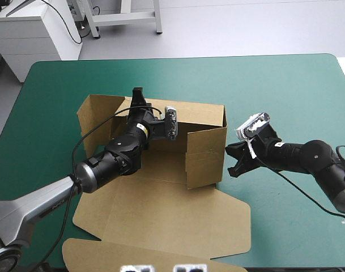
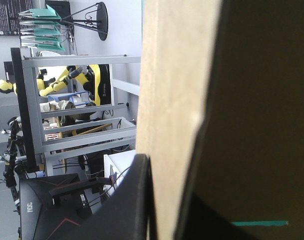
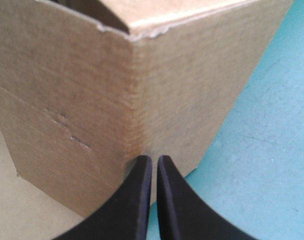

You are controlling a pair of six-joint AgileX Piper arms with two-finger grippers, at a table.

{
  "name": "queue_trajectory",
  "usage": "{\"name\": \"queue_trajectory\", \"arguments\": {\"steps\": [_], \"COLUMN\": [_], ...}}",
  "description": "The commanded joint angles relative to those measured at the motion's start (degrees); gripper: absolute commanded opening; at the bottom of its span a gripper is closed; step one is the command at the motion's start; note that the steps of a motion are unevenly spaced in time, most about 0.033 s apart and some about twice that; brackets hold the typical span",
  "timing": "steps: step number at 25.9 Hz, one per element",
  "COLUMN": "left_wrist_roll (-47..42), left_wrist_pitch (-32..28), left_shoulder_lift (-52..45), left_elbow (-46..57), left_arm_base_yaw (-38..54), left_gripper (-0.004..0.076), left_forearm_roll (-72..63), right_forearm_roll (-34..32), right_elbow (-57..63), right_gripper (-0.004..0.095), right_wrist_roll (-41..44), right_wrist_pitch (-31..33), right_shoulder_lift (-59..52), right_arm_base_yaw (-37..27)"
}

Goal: Fold the box

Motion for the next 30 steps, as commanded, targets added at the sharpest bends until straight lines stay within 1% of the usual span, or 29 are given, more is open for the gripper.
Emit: {"name": "queue_trajectory", "arguments": {"steps": [1,2,4,5,7,11,14,15,18,20,23,26,28,30], "left_wrist_roll": [-1.8,-1.8,-1.8,-1.8,-1.8,-1.8,-2.92,-3.46,-2.9,-2.9,-2.65,-2.65,-1.43,1.29], "left_wrist_pitch": [3.26,3.26,3.01,2.64,2.17,0.75,-0.02,-0.32,-3.05,-3.17,-2.83,-2.83,-3.18,-3.07], "left_shoulder_lift": [-1.43,-1.43,-1.43,-1.43,-1.43,-1.43,-1.54,-1.54,-1.54,-1.54,-1.54,-1.54,-1.54,-1.54], "left_elbow": [-1.24,-1.24,-1.24,-1.24,-1.24,-1.24,-2.16,-3.22,-7.37,-8.01,-8.01,-8.01,-8.01,-8.01], "left_arm_base_yaw": [0.4,0.4,0.4,0.4,0.4,0.4,0.4,0.4,0.4,0.4,0.4,0.4,0.4,0.4], "left_gripper": [-0.0008,-0.0008,-0.0008,-0.0008,-0.0008,-0.0008,-0.0007,-0.0001,0.0015,0.0015,0.0015,0.0015,0.0015,0.0015], "left_forearm_roll": [-1.64,-1.33,-0.49,0.09,0.09,0.09,0.09,-0.36,-5.75,-6.39,-7.27,-8.98,-10.41,-13.01], "right_forearm_roll": [-2.7,-3.47,-3.88,-3.11,-0.04,6.93,8.06,8.06,8.43,8.43,6.46,2.73,1.97,1.97], "right_elbow": [-1.25,-1.25,-1.25,-1.25,-1.25,-1.25,-1.25,-1.25,-1.65,-2.0,-2.23,-2.23,-2.37,-2.37], "right_gripper": [0.025,0.0323,0.0504,0.0632,0.068,0.0684,0.0685,0.0685,0.0684,0.0684,0.0684,0.0677,0.0649,0.0589], "right_wrist_roll": [0.14,0.47,0.88,-0.06,-3.51,-8.96,-9.75,-9.75,-9.0,-7.87,-5.97,-1.41,0.13,0.55], "right_wrist_pitch": [2.03,2.8,3.95,3.82,3.62,4.02,4.02,2.76,-6.41,-10.04,-12.97,-16.52,-18.82,-21.57], "right_shoulder_lift": [-1.5,-1.5,-1.5,-1.39,-0.86,2.26,6.14,6.51,6.52,6.92,7.75,8.73,8.84,8.84], "right_arm_base_yaw": [-0.18,-0.18,-0.18,-0.18,-0.18,-0.08,1.88,2.99,5.95,6.5,6.72,6.72,6.72,6.72]}}
